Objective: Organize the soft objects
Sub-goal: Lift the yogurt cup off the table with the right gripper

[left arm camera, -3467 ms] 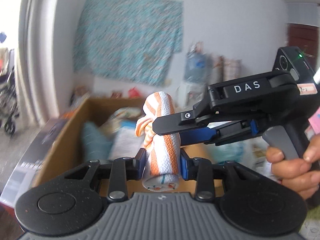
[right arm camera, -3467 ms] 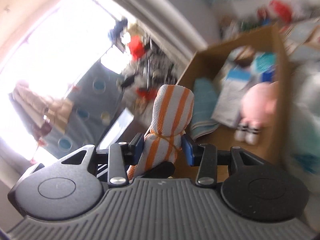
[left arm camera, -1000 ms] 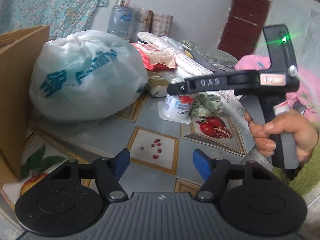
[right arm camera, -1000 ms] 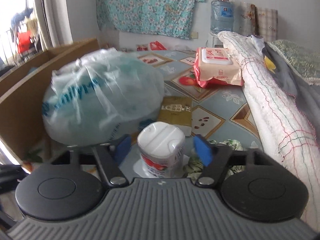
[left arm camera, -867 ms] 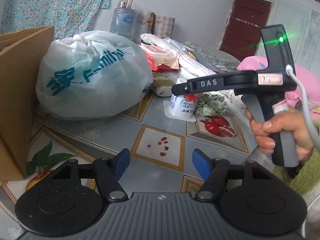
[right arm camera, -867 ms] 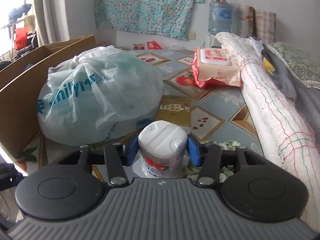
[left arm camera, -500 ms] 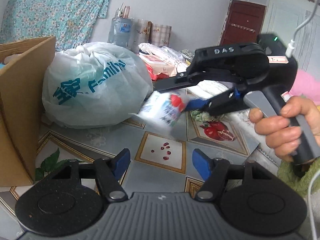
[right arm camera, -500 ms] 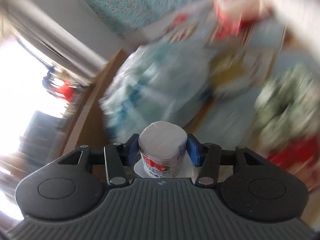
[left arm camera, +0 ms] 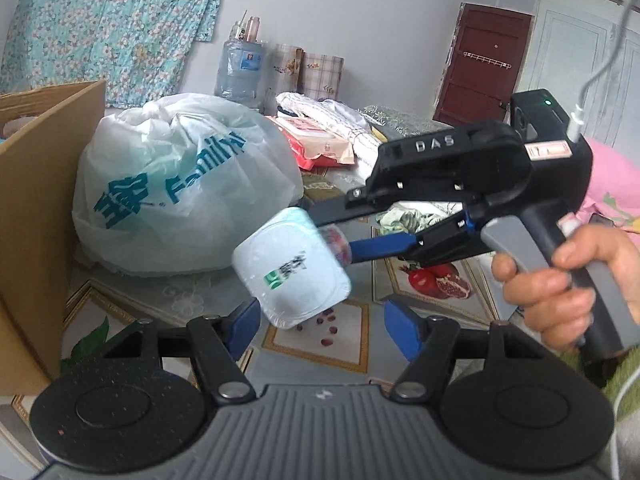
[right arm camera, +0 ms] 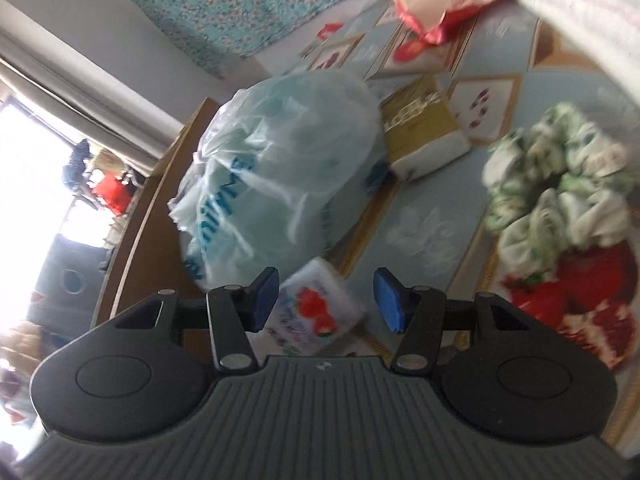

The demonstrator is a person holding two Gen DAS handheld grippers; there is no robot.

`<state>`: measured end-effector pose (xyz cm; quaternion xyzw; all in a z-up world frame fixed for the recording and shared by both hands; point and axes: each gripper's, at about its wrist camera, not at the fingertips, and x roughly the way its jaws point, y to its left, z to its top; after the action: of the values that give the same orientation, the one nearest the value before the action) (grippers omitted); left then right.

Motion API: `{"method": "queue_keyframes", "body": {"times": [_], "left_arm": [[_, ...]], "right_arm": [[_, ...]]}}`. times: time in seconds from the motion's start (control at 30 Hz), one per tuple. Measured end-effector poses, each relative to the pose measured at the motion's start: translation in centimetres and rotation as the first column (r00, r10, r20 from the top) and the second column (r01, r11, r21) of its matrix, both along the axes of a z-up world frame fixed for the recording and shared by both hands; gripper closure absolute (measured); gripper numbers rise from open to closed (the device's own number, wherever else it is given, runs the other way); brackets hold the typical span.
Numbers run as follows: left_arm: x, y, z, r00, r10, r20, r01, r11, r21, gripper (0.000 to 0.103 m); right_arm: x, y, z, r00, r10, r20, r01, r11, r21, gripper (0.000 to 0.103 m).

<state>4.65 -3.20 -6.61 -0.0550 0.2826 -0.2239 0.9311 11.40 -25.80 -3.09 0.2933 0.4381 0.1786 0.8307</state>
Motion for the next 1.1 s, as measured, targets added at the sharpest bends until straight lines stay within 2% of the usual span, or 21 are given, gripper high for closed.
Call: {"method": "queue_keyframes", "body": {"times": [0.07, 0.2, 0.37, 0.47, 0.53, 0.6, 0.67, 0.77, 0.87, 1.1], "left_arm": [[0.4, -0.3, 0.1, 1.0, 0.0, 0.004, 0.0, 1.0, 0.007, 0.034], [1.1, -0.5, 0.0, 1.0, 0.015, -0.01, -0.015, 1.0, 0.026, 0.033], [1.9, -0.6, -0.1, 0.997, 0.08, 0.014, -0.081, 0.992, 0.095, 0.031], [2.2, -1.1, -0.1, 0.993, 0.106, 0.048, -0.112, 0.982, 0.151, 0.035], [2.3, -1.1, 0.2, 0.993, 0.105, 0.061, -0.113, 0.982, 0.148, 0.052], [2.3, -1.1, 0.6, 0.994, 0.097, 0.059, -0.104, 0.987, 0.124, 0.061], [2.4, -1.3, 0.8, 0.993, 0.101, 0.067, -0.109, 0.987, 0.122, 0.062], [2.5, -1.5, 0.9, 0.989, 0.122, 0.084, -0.132, 0.981, 0.139, 0.067], [2.5, -1.5, 1.3, 0.988, 0.128, 0.087, -0.138, 0.982, 0.127, 0.067], [2.4, -3.0, 2.2, 0.987, 0.091, 0.134, -0.113, 0.98, 0.165, 0.068]], "right_arm": [[-0.4, -0.6, 0.0, 1.0, -0.014, 0.021, 0.014, 1.0, -0.002, 0.052], [-0.7, -1.5, 0.8, 0.997, -0.007, 0.077, 0.003, 0.999, 0.05, 0.051], [-1.0, -0.4, 1.8, 0.988, 0.059, 0.141, -0.058, 0.998, -0.016, 0.047], [-0.4, 0.0, 1.5, 0.987, 0.051, 0.152, -0.046, 0.998, -0.038, 0.048], [0.1, 0.2, 0.9, 0.989, 0.038, 0.141, -0.033, 0.999, -0.036, 0.055], [0.6, 0.2, -0.1, 0.993, 0.038, 0.112, -0.037, 0.999, -0.004, 0.065], [0.9, 0.2, -1.0, 0.996, 0.043, 0.08, -0.047, 0.998, 0.045, 0.07], [1.0, -0.2, -1.8, 0.998, 0.026, 0.062, -0.032, 0.995, 0.096, 0.071], [1.1, -0.9, -2.5, 1.0, 0.014, 0.023, -0.018, 0.986, 0.166, 0.071], [0.1, -3.3, -4.9, 0.996, -0.026, -0.084, 0.053, 0.941, 0.335, 0.071]]}}
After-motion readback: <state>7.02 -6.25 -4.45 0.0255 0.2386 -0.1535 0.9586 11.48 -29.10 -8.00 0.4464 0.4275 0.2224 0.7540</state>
